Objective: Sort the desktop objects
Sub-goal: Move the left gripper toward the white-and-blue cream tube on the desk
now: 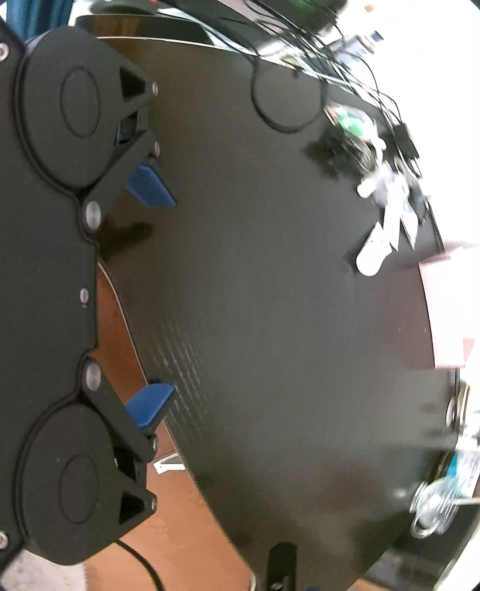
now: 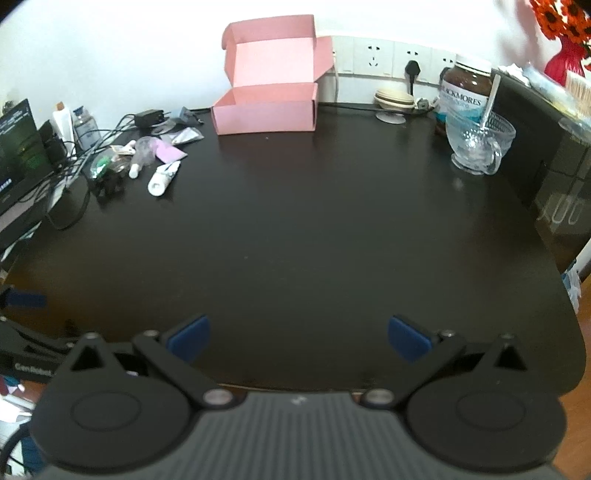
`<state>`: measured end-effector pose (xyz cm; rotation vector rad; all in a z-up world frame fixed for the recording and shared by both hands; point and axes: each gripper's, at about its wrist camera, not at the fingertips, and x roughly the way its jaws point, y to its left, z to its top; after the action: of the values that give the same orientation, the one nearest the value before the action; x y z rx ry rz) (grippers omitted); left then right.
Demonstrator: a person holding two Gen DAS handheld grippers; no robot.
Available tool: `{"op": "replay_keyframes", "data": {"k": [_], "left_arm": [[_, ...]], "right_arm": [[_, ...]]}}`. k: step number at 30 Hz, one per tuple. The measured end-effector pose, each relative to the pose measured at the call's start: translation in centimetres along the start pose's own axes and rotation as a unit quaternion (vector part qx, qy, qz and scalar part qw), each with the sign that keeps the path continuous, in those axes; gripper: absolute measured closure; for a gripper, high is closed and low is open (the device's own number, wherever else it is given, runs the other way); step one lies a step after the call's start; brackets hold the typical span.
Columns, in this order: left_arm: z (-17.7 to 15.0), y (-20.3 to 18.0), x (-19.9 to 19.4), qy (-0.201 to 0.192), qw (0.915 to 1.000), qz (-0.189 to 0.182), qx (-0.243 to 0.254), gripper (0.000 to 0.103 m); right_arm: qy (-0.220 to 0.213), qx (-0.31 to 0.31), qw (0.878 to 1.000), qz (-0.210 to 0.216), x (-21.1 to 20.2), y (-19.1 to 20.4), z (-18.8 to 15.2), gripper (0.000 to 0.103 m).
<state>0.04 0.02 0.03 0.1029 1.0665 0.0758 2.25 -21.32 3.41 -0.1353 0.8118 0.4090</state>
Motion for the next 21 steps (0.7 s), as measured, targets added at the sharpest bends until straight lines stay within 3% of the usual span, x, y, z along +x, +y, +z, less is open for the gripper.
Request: {"op": "replay_keyframes", "data": {"k": [7, 10, 16, 21], "left_arm": [[0.7, 0.3, 0.0, 0.02, 0.9972, 0.012, -0.071, 0.0], [-0.1, 2.3, 0.2, 0.026, 0.9941, 0.008, -0.105, 0.0], [1.0, 1.3, -0.1, -0.005, 0.9914, 0.012, -0.13, 0.0], [4.0, 1.2, 1.1, 0.006, 0.9916, 0.036, -0.125, 0.0]], "right_arm": [[-0.002, -0.028, 1.0, 0.0, -0.2, 1.3, 0.4, 0.001], [0.002, -0.019, 1.0, 0.005, 0.0, 2.1, 1.0, 0.001], [0.002, -0.02, 1.0, -0.005, 0.1, 3.0, 1.6, 0.001], [0.011, -0.008, 1.0, -0.008, 0.5, 3.1, 2.2, 0.001]]}}
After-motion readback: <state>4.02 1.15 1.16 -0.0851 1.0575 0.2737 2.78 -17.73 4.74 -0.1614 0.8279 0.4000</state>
